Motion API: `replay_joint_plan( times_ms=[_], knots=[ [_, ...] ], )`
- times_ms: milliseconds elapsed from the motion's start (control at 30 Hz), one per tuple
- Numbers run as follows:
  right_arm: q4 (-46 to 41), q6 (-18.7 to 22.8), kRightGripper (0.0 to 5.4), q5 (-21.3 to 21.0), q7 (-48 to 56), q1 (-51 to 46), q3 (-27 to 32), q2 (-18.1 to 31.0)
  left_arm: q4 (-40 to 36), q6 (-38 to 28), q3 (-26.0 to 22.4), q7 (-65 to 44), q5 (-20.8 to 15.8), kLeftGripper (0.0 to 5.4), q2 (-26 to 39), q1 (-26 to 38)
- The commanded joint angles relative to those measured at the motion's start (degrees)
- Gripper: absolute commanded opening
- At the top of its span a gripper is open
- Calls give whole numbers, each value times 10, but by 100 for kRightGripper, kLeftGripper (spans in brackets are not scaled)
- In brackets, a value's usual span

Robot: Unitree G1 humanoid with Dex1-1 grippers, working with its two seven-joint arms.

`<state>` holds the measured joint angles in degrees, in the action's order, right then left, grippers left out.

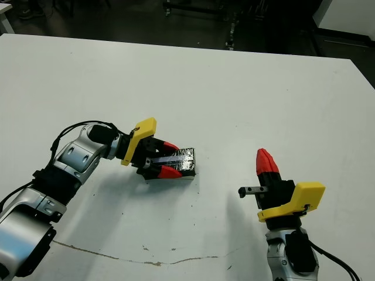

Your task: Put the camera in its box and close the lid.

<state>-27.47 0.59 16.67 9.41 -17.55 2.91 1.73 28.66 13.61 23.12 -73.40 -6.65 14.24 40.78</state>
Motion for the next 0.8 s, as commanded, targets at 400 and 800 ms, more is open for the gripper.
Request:
replay_joint_plan(
  times_ms=[400,800],
  knots=[
    [1,14,0,1,-7,-5,1,3,9,30,72,3,32,316,-60,-40],
    [5,5,0,-1,-4,-8,-3,1,-34,78,110,38,92,316,-50,-31]
  ],
)
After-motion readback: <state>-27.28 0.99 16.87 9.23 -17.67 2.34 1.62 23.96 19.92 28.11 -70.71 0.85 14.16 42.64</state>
